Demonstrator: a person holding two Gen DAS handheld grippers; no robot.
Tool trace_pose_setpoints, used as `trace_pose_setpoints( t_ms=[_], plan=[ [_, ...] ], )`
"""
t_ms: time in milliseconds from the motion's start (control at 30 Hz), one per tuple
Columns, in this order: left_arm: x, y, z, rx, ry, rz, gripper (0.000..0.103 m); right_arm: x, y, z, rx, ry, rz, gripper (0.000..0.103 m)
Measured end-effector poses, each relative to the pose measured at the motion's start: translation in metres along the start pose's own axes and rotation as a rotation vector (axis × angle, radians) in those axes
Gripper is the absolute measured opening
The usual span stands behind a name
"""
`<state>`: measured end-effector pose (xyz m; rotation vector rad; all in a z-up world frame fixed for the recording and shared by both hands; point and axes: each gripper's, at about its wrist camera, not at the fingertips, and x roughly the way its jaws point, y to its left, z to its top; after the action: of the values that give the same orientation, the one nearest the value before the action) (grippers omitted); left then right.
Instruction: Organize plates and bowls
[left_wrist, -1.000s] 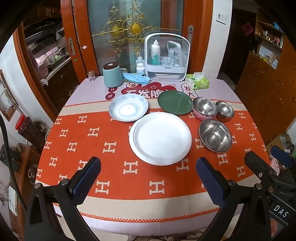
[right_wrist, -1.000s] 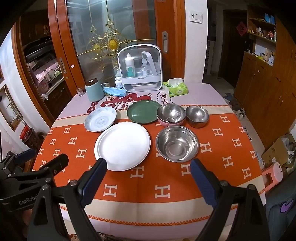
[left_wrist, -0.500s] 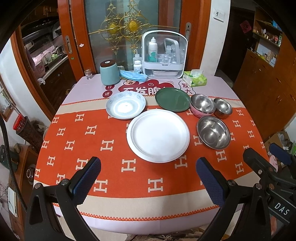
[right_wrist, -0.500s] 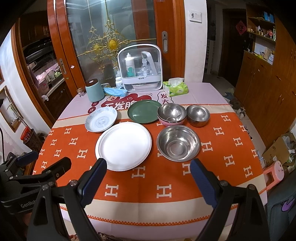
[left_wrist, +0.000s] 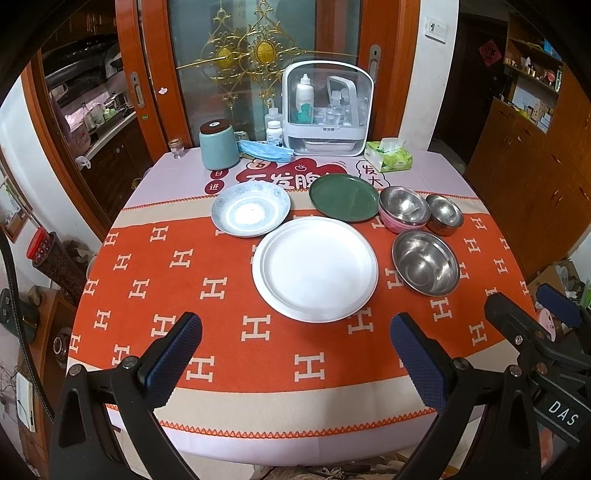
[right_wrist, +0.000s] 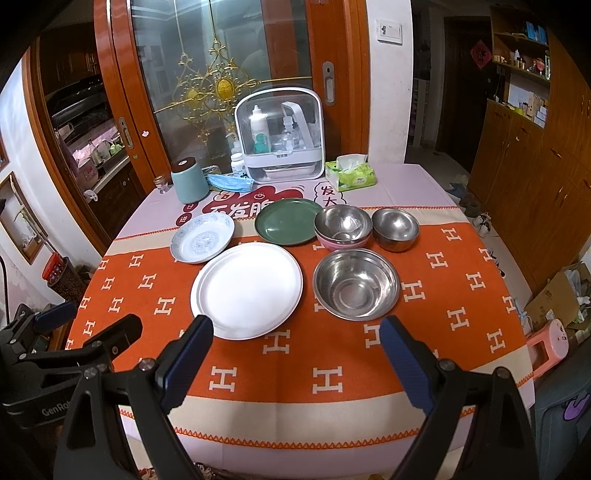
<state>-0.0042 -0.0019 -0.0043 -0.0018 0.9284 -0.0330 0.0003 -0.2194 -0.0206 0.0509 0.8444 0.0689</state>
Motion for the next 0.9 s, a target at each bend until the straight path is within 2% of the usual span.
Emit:
trace_pose_setpoints(
  t_ms=[300,900],
  plan=[
    [-0.002,-0.001,-0.004,-0.004,0.001,0.003,0.101,0.003,0.007,-0.001,0.001,0.012,0.013,0.092],
    [-0.007,-0.003,-0.014,-0.027,0.005,-0.003,0.1,-0.004,-0.007,-0.006,-0.011,-0.003,0.047,0.092]
  ],
)
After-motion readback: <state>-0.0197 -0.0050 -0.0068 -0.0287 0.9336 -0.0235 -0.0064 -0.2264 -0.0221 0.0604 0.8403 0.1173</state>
